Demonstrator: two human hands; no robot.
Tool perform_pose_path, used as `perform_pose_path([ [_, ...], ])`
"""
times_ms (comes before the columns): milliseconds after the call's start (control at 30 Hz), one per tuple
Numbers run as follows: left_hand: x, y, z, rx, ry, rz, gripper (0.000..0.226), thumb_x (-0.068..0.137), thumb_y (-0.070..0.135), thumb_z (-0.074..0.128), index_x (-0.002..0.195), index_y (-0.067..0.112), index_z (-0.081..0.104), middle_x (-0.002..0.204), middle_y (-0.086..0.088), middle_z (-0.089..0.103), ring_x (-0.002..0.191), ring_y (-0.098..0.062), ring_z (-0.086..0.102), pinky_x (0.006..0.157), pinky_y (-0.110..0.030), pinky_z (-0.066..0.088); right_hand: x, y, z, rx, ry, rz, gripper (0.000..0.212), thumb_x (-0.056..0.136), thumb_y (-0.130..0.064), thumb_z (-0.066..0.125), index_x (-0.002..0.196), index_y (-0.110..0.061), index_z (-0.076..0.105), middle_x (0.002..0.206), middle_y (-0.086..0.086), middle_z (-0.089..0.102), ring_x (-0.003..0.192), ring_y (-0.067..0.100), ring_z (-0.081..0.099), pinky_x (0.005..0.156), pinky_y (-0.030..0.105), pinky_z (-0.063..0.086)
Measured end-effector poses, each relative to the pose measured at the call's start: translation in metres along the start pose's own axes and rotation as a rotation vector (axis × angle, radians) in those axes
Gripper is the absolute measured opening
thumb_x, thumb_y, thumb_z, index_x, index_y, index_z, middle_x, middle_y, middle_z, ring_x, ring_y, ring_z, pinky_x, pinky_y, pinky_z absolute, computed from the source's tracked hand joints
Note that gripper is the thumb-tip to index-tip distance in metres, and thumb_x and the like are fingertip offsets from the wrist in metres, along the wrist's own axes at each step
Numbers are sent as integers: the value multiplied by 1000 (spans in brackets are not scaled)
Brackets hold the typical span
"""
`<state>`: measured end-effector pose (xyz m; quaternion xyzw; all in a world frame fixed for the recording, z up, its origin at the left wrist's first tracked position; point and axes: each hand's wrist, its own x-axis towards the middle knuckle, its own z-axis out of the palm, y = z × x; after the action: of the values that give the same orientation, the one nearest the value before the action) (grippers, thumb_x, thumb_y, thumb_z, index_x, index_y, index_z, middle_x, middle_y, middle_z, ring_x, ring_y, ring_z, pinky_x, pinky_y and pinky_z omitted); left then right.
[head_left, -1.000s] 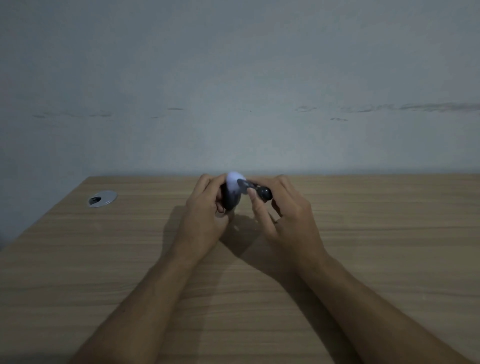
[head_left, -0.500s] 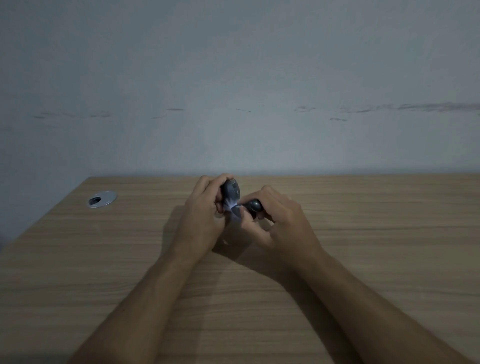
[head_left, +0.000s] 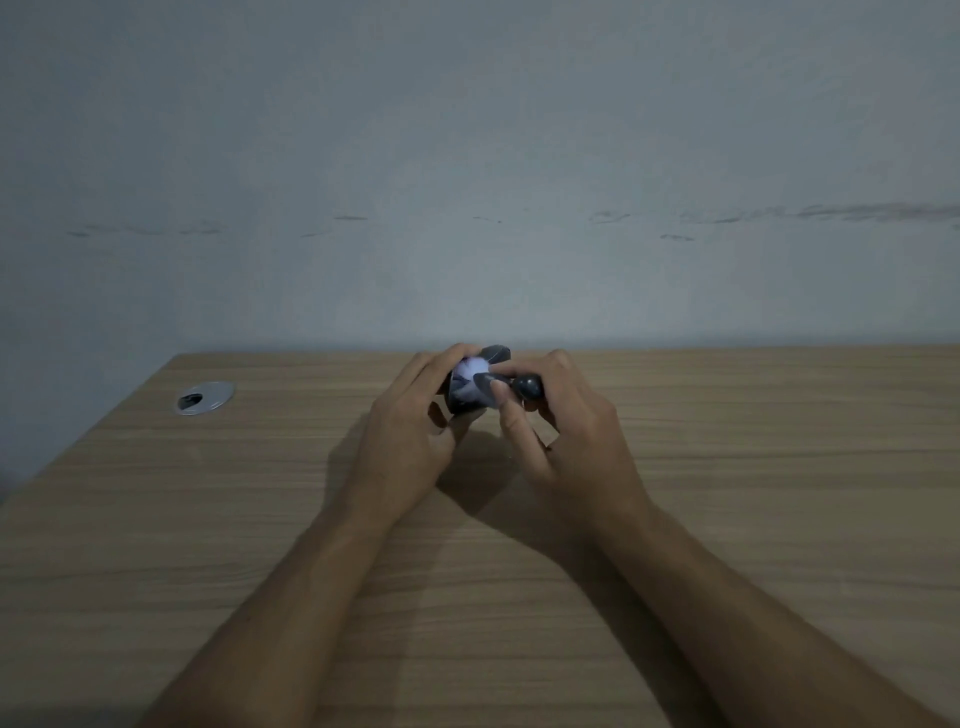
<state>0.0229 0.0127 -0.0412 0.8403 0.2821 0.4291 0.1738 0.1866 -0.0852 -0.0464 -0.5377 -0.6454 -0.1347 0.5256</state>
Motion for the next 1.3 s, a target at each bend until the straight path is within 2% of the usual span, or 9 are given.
perform_pose_path([
  [200,0,0,-2,-22,16,32,61,88,6,86,144,22,67,133,8,72,118,-9,68,99,-26,57,0,11,1,-27,79,135,18,110,-26,68,124,-14,72,106,-2,70,88,18,70,78,53,58],
  [400,1,-1,4,-39,0,92,65,84,-9,83,141,20,70,130,6,73,114,-12,70,90,-24,55,3,17,-8,5,123,302,20,112,-30,62,113,-13,73,102,-1,74,85,11,69,76,30,56],
  [533,0,-4,4,-20,-4,36,72,82,-18,75,142,23,70,132,7,73,121,-9,69,104,-26,55,-1,2,-2,61,-43,228,24,112,-32,61,104,-11,69,85,-6,68,70,7,59,65,20,44],
  [600,0,-5,5,-27,5,35,73,82,-20,73,142,21,69,134,6,73,124,-10,68,109,-28,54,0,0,2,50,-22,224,24,111,-32,61,104,-10,69,86,-6,68,71,10,59,66,21,45],
  [800,1,0,5,-49,3,60,68,82,-12,81,141,20,70,132,5,73,123,-11,69,106,-18,51,3,18,-7,-9,131,383,18,112,-29,59,105,-16,69,93,-3,69,81,-3,63,70,11,43],
  [967,0,1,6,-46,5,-36,71,83,-10,80,145,20,66,140,4,70,128,-13,66,112,-33,54,3,9,-7,71,46,259,24,110,-33,60,109,-12,72,91,-7,69,79,-8,61,71,7,41],
  [1067,-2,3,5,-115,-27,-130,65,85,0,81,144,21,66,138,5,72,125,-13,68,109,-38,57,1,2,-2,91,-26,179,22,109,-32,64,112,-13,74,96,-8,73,83,-1,65,76,8,43],
  [1233,-5,10,2,-177,-2,-191,59,85,23,90,140,28,68,121,16,78,106,3,73,90,-13,56,1,17,-6,46,98,405,19,109,-33,66,100,-18,73,79,-10,67,70,-2,61,66,12,40],
  [1300,-7,12,2,-209,-15,-209,56,85,25,91,137,30,69,115,16,79,98,5,73,83,-10,54,1,26,-7,26,117,496,20,110,-35,65,98,-21,72,69,-12,61,62,2,56,62,15,36],
])
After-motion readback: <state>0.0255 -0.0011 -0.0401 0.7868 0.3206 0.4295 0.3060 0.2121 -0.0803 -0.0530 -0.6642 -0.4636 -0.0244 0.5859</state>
